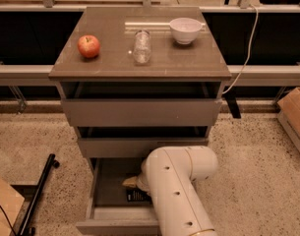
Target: Pick rxbar chocolate from bottom drawer and place on counter
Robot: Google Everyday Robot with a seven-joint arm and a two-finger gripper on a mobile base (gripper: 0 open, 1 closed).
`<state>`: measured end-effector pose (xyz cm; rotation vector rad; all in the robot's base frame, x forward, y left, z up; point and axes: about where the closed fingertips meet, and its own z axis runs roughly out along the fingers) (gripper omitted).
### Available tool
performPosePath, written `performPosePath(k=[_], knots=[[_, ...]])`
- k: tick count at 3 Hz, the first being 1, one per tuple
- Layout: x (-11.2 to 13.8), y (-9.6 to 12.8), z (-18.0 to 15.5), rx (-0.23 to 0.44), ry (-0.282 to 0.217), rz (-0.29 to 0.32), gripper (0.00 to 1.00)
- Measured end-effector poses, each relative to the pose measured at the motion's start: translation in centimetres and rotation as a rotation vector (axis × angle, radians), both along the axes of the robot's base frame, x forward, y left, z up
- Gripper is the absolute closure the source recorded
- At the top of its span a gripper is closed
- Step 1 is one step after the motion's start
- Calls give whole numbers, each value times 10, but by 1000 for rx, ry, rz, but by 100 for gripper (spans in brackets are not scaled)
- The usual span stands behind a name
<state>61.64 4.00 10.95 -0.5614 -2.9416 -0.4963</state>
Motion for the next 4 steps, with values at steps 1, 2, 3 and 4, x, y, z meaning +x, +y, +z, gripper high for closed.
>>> performPosePath(k=[1, 2, 3, 4], knots=[[-6, 2, -8, -1, 36, -1, 0], [-6, 2, -5, -1, 36, -1, 25], [-6, 2, -3, -1, 36, -1, 50], [-6, 2, -2, -1, 36, -1, 46]])
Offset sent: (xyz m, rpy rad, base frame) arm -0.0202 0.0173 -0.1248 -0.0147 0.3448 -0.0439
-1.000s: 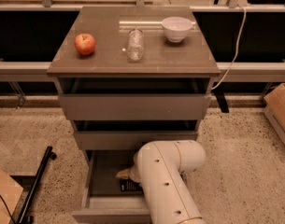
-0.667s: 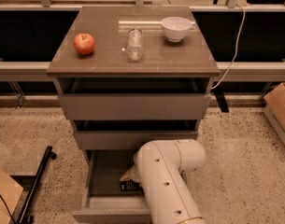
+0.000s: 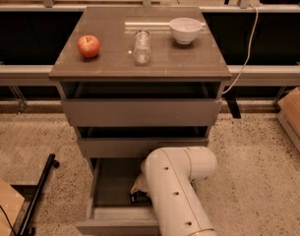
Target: Pick rxbar chocolate from bottom drawer and place on counter
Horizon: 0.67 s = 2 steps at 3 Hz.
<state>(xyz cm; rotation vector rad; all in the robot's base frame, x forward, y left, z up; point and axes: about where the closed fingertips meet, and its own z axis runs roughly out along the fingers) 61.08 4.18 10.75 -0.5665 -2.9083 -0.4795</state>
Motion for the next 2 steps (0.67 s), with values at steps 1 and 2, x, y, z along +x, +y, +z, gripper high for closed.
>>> performPosePath(k=[1, 2], knots=[[0, 0, 0, 0, 0, 0, 23], [0, 0, 0, 0, 0, 0, 21]])
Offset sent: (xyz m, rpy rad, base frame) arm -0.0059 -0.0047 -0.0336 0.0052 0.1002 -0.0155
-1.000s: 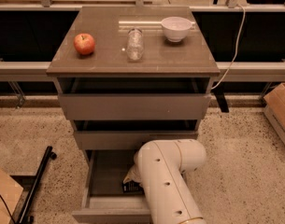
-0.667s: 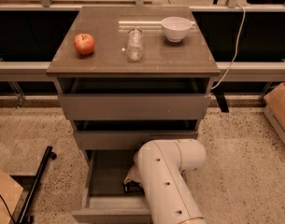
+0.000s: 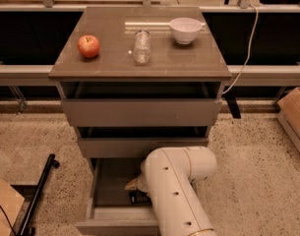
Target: Pick rxbar chocolate from bottom drawer and place on counter
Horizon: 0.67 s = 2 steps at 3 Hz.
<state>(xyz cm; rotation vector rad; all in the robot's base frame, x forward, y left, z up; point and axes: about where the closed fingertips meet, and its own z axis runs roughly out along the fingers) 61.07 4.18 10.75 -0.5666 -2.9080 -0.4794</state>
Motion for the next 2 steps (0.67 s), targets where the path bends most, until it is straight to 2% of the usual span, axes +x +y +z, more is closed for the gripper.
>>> performPosePath(k=[2], knots=[[-2, -1, 0, -1, 15, -3, 67]])
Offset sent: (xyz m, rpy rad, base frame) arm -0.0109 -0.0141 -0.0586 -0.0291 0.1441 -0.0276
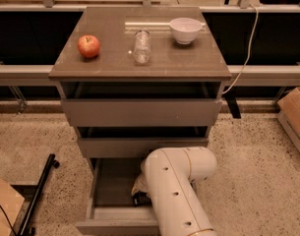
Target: Pick rxbar chocolate from bottom drawer and place on counter
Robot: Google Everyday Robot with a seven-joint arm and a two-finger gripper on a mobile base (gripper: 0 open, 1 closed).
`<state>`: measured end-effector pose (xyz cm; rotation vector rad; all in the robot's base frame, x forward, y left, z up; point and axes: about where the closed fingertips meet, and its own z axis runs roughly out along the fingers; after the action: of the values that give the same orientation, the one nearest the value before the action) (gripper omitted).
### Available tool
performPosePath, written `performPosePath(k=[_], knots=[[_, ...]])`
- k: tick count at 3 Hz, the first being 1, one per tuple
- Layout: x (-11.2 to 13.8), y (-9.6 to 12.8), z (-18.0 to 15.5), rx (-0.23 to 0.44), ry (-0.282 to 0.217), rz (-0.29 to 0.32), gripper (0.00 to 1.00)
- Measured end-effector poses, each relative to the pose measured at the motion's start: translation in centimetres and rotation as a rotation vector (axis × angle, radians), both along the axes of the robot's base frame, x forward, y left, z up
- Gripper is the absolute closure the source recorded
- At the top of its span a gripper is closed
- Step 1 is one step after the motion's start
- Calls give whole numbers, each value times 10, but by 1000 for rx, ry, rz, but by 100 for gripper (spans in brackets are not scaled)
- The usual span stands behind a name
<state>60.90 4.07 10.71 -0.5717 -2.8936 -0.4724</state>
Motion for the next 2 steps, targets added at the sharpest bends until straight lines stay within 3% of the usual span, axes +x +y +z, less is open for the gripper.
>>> performPosePath(k=[1, 2], knots=[[0, 0, 2, 0, 0, 0, 90], [0, 0, 6, 0, 0, 0, 100]])
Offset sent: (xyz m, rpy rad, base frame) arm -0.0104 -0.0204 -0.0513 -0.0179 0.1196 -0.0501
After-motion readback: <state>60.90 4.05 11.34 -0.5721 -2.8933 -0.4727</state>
